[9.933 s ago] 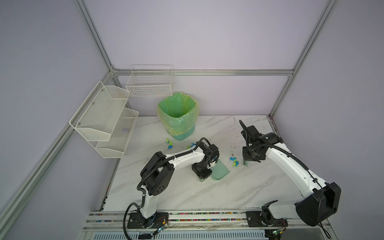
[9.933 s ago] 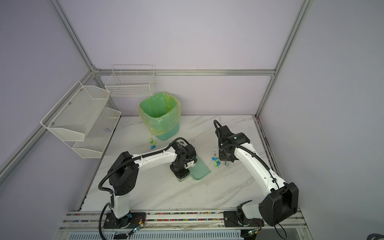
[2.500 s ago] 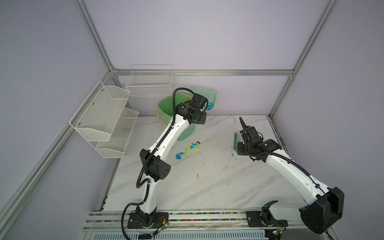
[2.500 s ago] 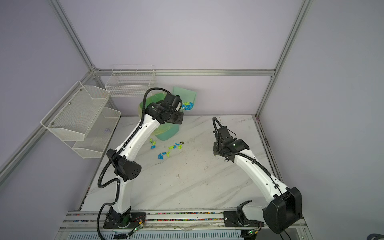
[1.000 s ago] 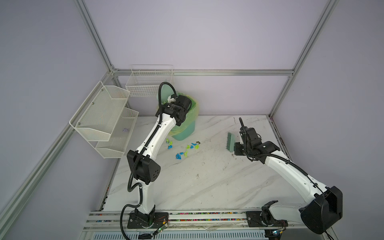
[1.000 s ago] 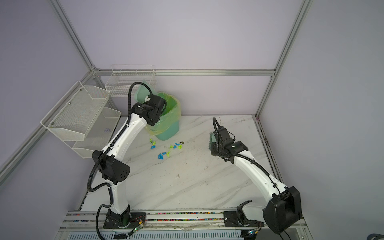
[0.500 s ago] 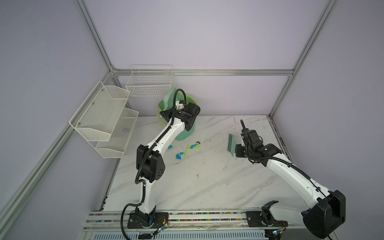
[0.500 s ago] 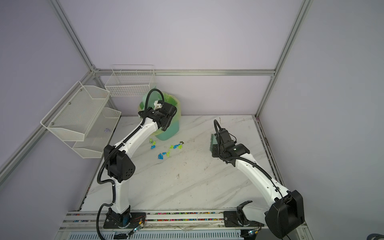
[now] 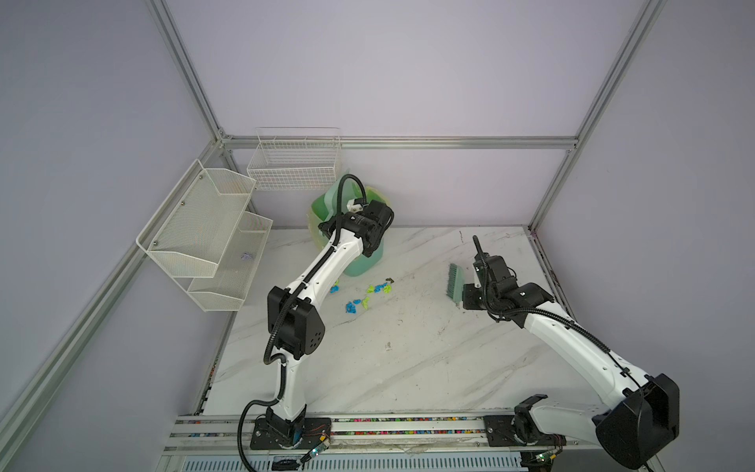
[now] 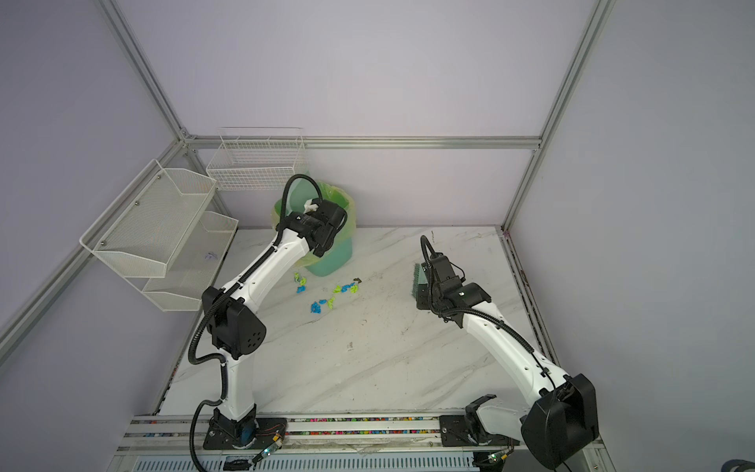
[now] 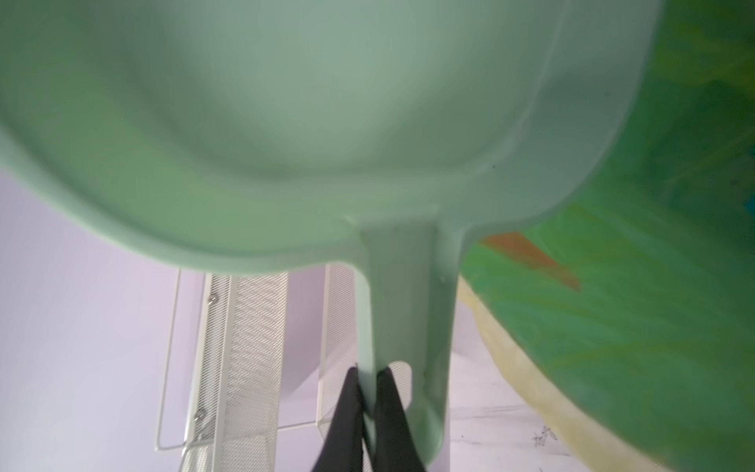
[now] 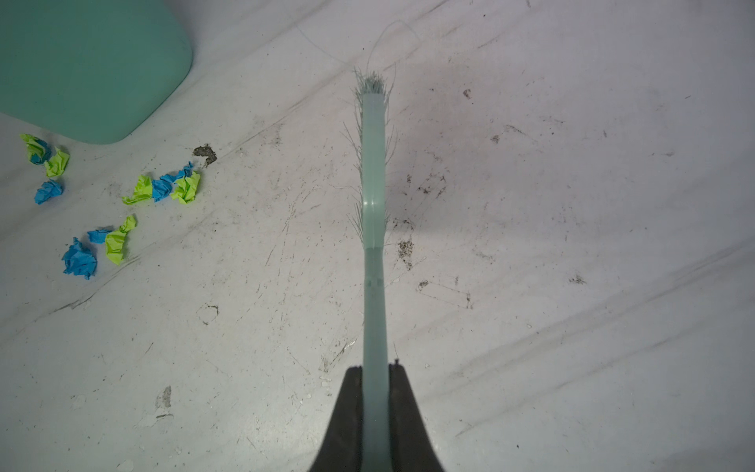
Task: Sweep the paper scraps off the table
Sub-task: 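Tip the dustpan over the trash bin with the left gripper, then bring the empty dustpan back down toward the remaining scraps with the left gripper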
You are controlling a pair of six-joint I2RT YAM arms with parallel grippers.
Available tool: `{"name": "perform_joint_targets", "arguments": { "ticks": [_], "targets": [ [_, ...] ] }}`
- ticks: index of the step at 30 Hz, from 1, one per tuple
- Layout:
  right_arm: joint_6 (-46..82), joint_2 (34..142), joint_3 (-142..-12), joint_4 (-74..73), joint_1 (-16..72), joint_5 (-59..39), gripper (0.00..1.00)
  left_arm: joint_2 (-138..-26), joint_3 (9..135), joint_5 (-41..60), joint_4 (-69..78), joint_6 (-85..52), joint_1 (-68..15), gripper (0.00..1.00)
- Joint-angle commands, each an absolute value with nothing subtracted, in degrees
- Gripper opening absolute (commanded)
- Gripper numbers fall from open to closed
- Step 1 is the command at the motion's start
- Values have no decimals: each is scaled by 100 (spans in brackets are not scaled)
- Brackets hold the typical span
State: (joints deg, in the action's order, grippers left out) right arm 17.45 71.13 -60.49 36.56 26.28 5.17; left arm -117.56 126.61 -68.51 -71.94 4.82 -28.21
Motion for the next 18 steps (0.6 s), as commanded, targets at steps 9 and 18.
{"name": "perform_joint_targets", "arguments": {
  "ticks": [9, 18],
  "targets": [
    [1793, 7307, -6369, 3446, 2610, 299, 0, -11082, 13544, -5032, -8139, -949, -2856, 0],
    [2023, 7611, -6502, 3122, 2628, -195, 0, -10489, 13267, -4171, -8148, -1006, -2857, 0]
  ]
}}
